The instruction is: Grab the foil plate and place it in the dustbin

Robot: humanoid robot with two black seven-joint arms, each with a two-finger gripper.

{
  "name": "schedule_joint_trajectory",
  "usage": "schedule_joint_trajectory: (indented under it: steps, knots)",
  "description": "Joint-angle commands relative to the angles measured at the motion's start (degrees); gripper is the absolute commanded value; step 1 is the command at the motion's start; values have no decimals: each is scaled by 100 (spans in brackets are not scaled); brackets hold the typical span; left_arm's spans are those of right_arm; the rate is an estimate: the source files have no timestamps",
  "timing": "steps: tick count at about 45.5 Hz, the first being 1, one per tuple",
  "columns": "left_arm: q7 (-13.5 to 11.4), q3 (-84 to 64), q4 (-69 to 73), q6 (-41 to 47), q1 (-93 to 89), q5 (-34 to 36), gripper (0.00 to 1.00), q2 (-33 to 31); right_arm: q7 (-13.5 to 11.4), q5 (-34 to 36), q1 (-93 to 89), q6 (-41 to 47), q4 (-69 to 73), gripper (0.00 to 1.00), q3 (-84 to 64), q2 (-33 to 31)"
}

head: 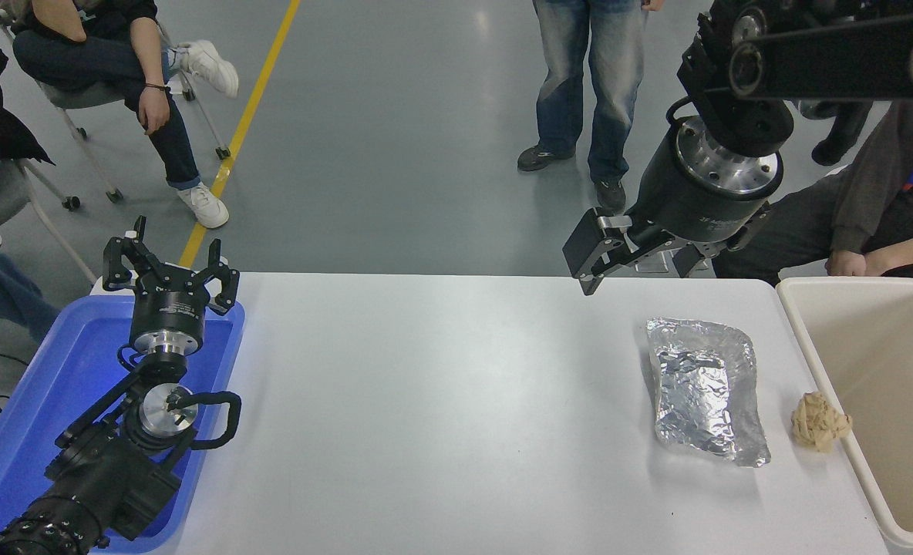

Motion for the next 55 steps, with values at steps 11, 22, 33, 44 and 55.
schedule_joint_trajectory:
  steps: [11, 22, 33, 44, 55]
  knots:
    - [-9, 0, 1, 0, 0, 0, 99, 0, 4, -310, -741, 3, -537, 100, 61, -202]
    - [-9, 0, -8, 0, 0, 0, 99, 0, 12, -1205, -1567, 3, -880, 100, 96, -940]
    - [-9, 0, -8, 0, 0, 0, 99, 0, 39, -2216, -2894, 3, -1653, 100, 342, -2109]
    - [-9, 0, 1, 0, 0, 0, 99, 0, 39, -2999, -4625, -453, -2567, 100, 1449, -2848]
    - [-9, 0, -8, 0, 0, 0, 99, 0, 12, -3131, -5962, -1472, -3297, 100, 1977, -2611]
